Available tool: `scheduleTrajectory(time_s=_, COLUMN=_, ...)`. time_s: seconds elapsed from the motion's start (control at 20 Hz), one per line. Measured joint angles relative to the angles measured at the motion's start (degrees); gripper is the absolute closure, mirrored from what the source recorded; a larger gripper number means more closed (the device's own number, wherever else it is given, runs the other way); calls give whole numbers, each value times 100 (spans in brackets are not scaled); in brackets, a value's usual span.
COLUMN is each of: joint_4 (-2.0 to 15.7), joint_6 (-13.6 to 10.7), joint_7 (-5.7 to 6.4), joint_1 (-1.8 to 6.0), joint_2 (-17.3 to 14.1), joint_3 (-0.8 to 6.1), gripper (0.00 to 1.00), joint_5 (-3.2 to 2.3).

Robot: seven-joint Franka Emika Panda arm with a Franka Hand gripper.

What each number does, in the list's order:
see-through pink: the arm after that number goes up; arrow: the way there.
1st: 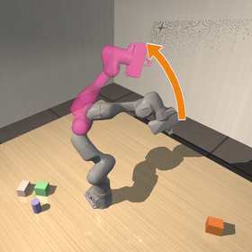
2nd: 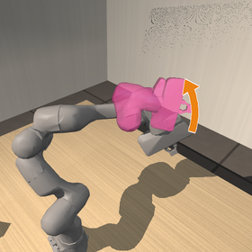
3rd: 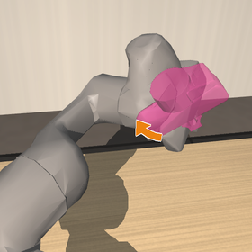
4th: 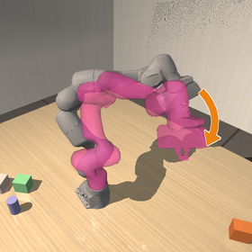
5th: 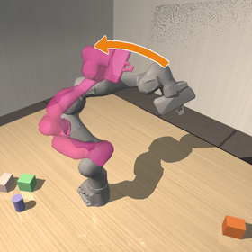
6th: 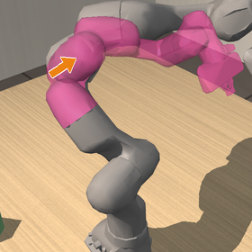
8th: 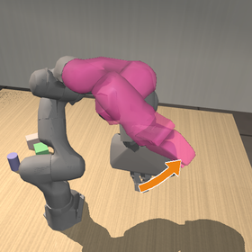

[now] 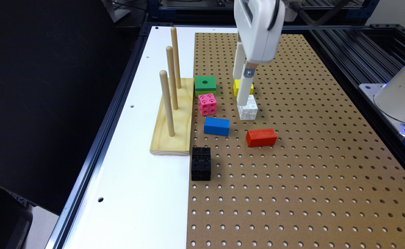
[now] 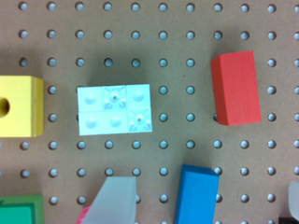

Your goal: Pick up narrow blue stick.

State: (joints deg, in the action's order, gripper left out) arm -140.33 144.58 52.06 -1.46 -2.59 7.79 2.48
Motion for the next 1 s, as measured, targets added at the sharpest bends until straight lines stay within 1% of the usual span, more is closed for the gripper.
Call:
scheduleTrajectory(time_s=0.15, joint_4=15, joint_6=126, joint_7=0, joint_1=0, joint_2=-134, joint_3=0, gripper=0, joint_5=0)
scheduleTrajectory(time_s=0.65, joint_4=73, joint_6=135, joint_7=0, joint_1=2, joint_2=-167, joint_3=0, gripper=0, joint_5=0)
scheduleTrajectory(time_s=0.75, joint_4=73, joint_6=240, joint_7=0, joint_1=2, joint_2=-297, joint_3=0, gripper=0, joint_5=-4)
scheduleTrajectory(time_s=0.9, joint_4=98, joint_6=513, joint_7=0, joint_1=3, joint_2=-580, joint_3=-2, gripper=0, joint_5=-21)
scheduleTrajectory(time_s=1.0, joint_4=163, joint_6=577, joint_7=0, joint_1=1, joint_2=-696, joint_3=-1, gripper=0, joint_5=-23)
